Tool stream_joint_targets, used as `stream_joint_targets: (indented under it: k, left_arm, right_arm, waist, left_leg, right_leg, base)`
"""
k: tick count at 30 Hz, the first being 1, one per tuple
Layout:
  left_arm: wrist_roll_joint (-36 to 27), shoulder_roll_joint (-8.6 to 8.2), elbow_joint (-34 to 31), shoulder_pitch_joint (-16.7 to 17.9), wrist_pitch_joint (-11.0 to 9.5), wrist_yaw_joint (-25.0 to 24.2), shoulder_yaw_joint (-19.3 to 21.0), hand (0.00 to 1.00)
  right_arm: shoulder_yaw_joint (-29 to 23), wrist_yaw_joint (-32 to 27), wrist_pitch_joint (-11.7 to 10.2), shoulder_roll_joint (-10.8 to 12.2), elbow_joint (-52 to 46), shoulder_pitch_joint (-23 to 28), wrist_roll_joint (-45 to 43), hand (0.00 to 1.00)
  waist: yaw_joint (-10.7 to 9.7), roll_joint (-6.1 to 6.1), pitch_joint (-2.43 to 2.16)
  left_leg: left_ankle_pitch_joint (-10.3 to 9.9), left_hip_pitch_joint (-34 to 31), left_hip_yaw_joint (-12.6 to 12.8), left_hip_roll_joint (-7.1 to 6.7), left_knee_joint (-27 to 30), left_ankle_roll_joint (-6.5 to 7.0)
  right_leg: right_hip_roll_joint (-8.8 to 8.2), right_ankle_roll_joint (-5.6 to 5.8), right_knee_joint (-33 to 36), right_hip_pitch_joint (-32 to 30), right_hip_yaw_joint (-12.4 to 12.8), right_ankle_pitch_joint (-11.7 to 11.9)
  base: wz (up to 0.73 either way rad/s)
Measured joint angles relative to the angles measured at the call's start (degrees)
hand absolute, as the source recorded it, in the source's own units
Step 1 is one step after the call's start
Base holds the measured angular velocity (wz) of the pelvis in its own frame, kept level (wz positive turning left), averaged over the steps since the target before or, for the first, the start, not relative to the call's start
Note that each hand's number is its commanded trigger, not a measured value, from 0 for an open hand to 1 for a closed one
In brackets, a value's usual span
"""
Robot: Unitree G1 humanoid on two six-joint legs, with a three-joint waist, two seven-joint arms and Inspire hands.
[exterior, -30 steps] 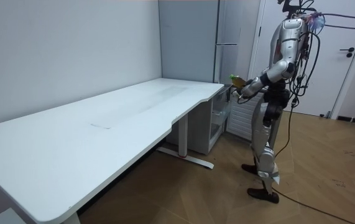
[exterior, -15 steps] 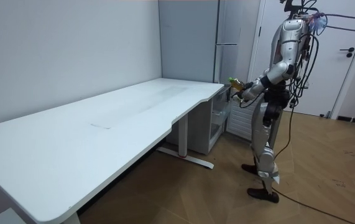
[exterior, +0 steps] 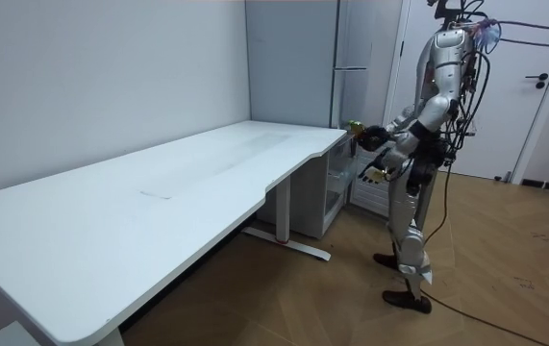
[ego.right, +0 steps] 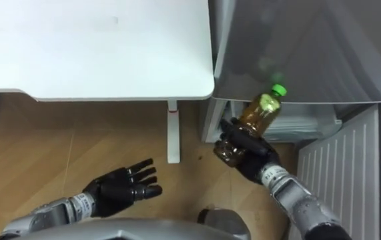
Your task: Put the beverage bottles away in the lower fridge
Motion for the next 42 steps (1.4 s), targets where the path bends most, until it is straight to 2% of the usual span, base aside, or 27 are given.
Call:
stream_joint_targets:
  k: [2, 4, 9, 10, 11, 14, 17, 19, 23, 28, 33, 36, 39, 40, 42]
  left_arm:
    - [-0.4, -1.44, 1.7, -1.4, 0.0, 2.3, 2.2, 0.00]
    - [-1.6, -2.22, 2.1, -1.9, 0.0, 4.0, 3.6, 0.00]
    - [-3.6, -4.34, 3.2, -3.6, 0.0, 11.0, 6.5, 0.00]
    - [-4.2, -4.99, 3.2, -4.0, 0.0, 12.9, 7.5, 0.00]
    - [-5.7, -5.39, 3.1, -4.6, 0.0, 14.6, 8.0, 0.00]
    - [-8.8, -5.86, 3.0, -5.6, 0.0, 18.2, 9.9, 0.00]
    - [-11.9, -6.19, 3.1, -6.9, -0.2, 21.5, 9.9, 0.00]
    - [-13.1, -6.27, 3.1, -7.0, -0.6, 23.8, 9.5, 0.00]
    - [-13.6, -6.74, 3.0, -8.1, -2.0, 28.1, 8.8, 0.00]
    - [-13.5, -7.07, 2.6, -9.1, -3.3, 30.1, 8.2, 0.00]
    - [-13.7, -6.71, 0.3, -9.4, -4.2, 33.2, 6.6, 0.00]
    - [-13.7, -6.78, 0.1, -9.6, -4.9, 34.0, 6.4, 0.00]
    - [-13.7, -6.87, 0.5, -10.6, -5.4, 34.5, 6.2, 0.00]
    - [-13.7, -6.90, 0.7, -11.3, -5.6, 34.7, 5.8, 0.00]
    - [-13.7, -6.73, 0.3, -11.5, -6.2, 34.7, 5.3, 0.00]
  right_arm:
    - [-1.9, -3.2, 0.0, 2.7, 6.2, -4.8, 1.0, 1.00]
    - [-4.2, -5.4, -0.1, 4.2, 8.5, -6.9, 1.4, 1.00]
    - [-8.3, -10.4, -0.3, 4.4, 13.6, -11.7, 4.4, 1.00]
    - [-9.2, -11.5, -0.3, 4.5, 14.7, -13.0, 5.9, 1.00]
    - [-10.1, -12.8, -0.3, 4.5, 15.0, -14.0, 8.2, 1.00]
    - [-12.6, -14.0, -0.1, 4.4, 18.4, -17.4, 10.9, 1.00]
    - [-13.6, -15.0, -1.1, 4.0, 20.0, -19.1, 13.6, 1.00]
    - [-13.6, -15.5, -0.9, 4.0, 21.9, -20.2, 14.4, 1.00]
    - [-13.8, -18.6, -0.8, 3.4, 23.7, -22.1, 14.8, 1.00]
    - [-14.5, -21.9, -0.4, 1.9, 23.7, -25.8, 14.8, 1.00]
    - [-15.8, -23.9, -0.3, 0.3, 23.6, -29.6, 14.8, 1.00]
    - [-17.9, -25.7, -0.5, -0.5, 23.6, -31.2, 14.8, 1.00]
    - [-17.9, -27.4, -0.6, -1.5, 23.6, -33.0, 14.7, 1.00]
    - [-17.9, -27.7, -0.6, -2.0, 23.6, -33.6, 14.7, 1.00]
    - [-17.9, -28.0, -0.6, -2.7, 23.4, -33.8, 14.3, 1.00]
  waist:
    - [0.1, -1.71, -0.04]
    - [0.1, -2.64, 0.10]
    - [0.5, -3.42, 0.38]
    - [1.0, -3.68, 0.52]
    - [1.7, -4.28, 0.85]
    - [2.3, -5.10, 1.21]
    - [3.3, -5.35, 1.38]
    - [3.7, -5.49, 1.46]
    - [4.6, -5.82, 1.69]
    - [4.7, -6.06, 1.93]
    - [4.7, -6.04, 1.98]
    - [4.7, -6.04, 2.01]
    - [4.6, -6.26, 2.23]
    - [4.6, -6.19, 2.58]
    - [4.3, -6.14, 2.70]
  left_leg:
    - [0.5, -2.7, 0.0, -0.20, 0.6, -0.04]
    - [0.6, -5.1, -0.5, -0.13, 2.0, -0.05]
    - [0.6, -11.5, -2.2, -0.41, 5.8, -0.02]
    - [0.6, -13.2, -2.3, -0.40, 6.6, -0.02]
    - [0.6, -14.9, -2.5, -0.41, 7.2, -0.02]
    - [0.6, -19.8, -3.3, -0.38, 10.2, -0.02]
    - [0.6, -23.9, -4.2, -0.33, 11.9, -0.04]
    - [0.6, -25.4, -4.3, -0.34, 12.5, -0.02]
    - [1.4, -28.7, -4.3, -1.36, 13.0, 0.52]
    - [2.1, -33.6, -4.2, -2.27, 14.3, 1.10]
    - [2.2, -37.7, -4.2, -2.37, 15.5, 1.39]
    - [2.2, -39.4, -4.2, -2.65, 16.1, 1.53]
    - [2.2, -41.3, -4.0, -3.12, 16.8, 1.64]
    - [2.2, -42.0, -4.1, -3.27, 17.5, 1.64]
    - [2.1, -43.2, -4.0, -3.41, 18.4, 1.72]
  right_leg:
    - [-0.36, -0.34, 0.7, -2.7, 0.0, 0.2]
    - [-0.47, -0.57, 0.7, -4.2, -0.5, 0.7]
    - [-1.18, -0.66, 1.7, -8.6, -1.8, 1.3]
    - [-1.27, -0.86, 1.9, -10.1, -2.0, 1.6]
    - [-1.38, -1.09, 2.6, -11.9, -2.0, 1.7]
    - [-1.49, -1.38, 3.7, -15.5, -2.1, 2.0]
    - [-1.51, -1.69, 3.8, -18.6, -2.7, 2.7]
    - [-1.67, -1.78, 4.0, -19.8, -3.0, 2.9]
    - [-3.11, -1.66, 5.8, -23.7, -2.9, 3.0]
    - [-4.32, -1.49, 7.7, -28.6, -2.8, 3.1]
    - [-4.47, -1.35, 7.8, -32.0, -2.9, 4.0]
    - [-5.16, -1.35, 9.1, -33.9, -3.1, 3.9]
    - [-5.71, -1.44, 10.7, -36.3, -2.9, 3.6]
    - [-6.04, -1.47, 11.3, -36.9, -3.0, 3.4]
    - [-6.36, -1.49, 12.3, -38.0, -3.0, 3.1]
  base:
    - [0.00]
    - [0.14]
    - [0.19]
    - [0.08]
    - [0.08]
    - [0.14]
    - [0.10]
    - [0.10]
    - [0.06]
    - [0.08]
    - [0.01]
    - [0.06]
    - [0.01]
    - [0.07]
    - [0.09]
